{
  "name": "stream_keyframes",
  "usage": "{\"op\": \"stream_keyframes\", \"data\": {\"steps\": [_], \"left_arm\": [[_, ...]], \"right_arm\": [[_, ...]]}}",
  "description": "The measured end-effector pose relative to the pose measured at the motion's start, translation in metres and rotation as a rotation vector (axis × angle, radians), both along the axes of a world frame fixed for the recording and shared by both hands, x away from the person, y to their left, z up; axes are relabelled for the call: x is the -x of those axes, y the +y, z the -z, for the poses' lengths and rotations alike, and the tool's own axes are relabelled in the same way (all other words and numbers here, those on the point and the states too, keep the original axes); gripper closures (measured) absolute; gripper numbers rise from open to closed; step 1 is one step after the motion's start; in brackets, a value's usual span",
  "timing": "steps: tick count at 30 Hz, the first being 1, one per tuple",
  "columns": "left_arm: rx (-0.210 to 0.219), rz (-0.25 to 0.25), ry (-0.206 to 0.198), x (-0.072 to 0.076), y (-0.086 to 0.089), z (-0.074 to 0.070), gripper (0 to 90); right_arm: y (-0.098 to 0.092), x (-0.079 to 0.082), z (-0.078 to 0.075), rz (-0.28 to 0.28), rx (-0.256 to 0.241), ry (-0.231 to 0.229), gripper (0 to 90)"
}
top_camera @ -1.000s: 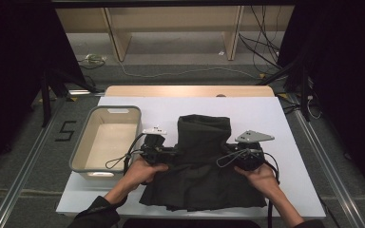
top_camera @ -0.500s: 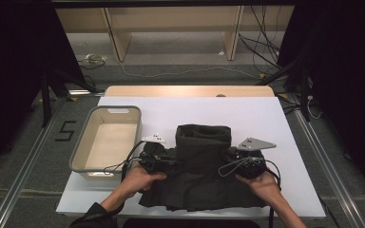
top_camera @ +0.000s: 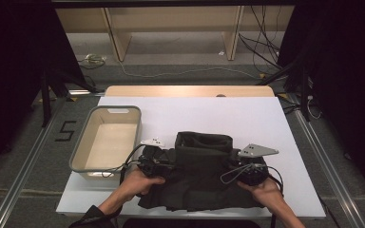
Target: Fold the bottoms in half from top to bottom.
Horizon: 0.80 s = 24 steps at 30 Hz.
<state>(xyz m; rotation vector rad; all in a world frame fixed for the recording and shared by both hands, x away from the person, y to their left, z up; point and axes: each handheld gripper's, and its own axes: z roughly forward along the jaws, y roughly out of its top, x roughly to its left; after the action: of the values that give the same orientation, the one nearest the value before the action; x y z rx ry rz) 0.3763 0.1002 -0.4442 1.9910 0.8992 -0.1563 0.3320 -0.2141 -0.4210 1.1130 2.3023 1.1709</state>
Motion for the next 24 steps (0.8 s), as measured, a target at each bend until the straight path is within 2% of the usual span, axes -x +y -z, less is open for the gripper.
{"op": "stream_keyframes", "data": {"steps": [3,6,7,11,14,16,19,22,24], "left_arm": [[0.008,0.000,0.016,0.001,0.000,0.000,66.0],[0.022,0.006,0.055,0.000,0.002,0.000,56.7],[0.019,0.010,0.055,0.000,0.003,0.000,54.8],[0.014,0.001,0.049,0.001,0.003,-0.006,45.2],[-0.007,-0.005,0.038,0.001,0.005,-0.013,37.9],[-0.007,-0.012,0.024,0.002,0.008,-0.018,36.0],[0.015,-0.030,0.008,0.002,0.015,-0.029,34.9],[0.036,-0.062,-0.007,-0.001,0.022,-0.039,34.7],[0.036,-0.086,-0.008,-0.003,0.028,-0.043,34.8]], "right_arm": [[0.000,0.002,0.002,0.001,0.005,0.001,76.9],[0.000,0.003,0.004,0.000,0.009,0.001,78.0],[0.000,0.003,0.004,-0.001,0.012,0.001,78.4],[0.000,0.003,0.005,-0.002,0.014,-0.001,80.0],[0.000,0.003,0.006,0.000,0.016,-0.002,80.6],[0.000,0.003,0.006,0.000,0.018,0.001,80.8],[0.000,0.003,0.007,0.002,0.015,0.003,80.9],[-0.001,0.002,0.008,0.000,0.011,0.004,80.9],[-0.001,0.002,0.007,0.003,0.009,0.005,80.9]]}}
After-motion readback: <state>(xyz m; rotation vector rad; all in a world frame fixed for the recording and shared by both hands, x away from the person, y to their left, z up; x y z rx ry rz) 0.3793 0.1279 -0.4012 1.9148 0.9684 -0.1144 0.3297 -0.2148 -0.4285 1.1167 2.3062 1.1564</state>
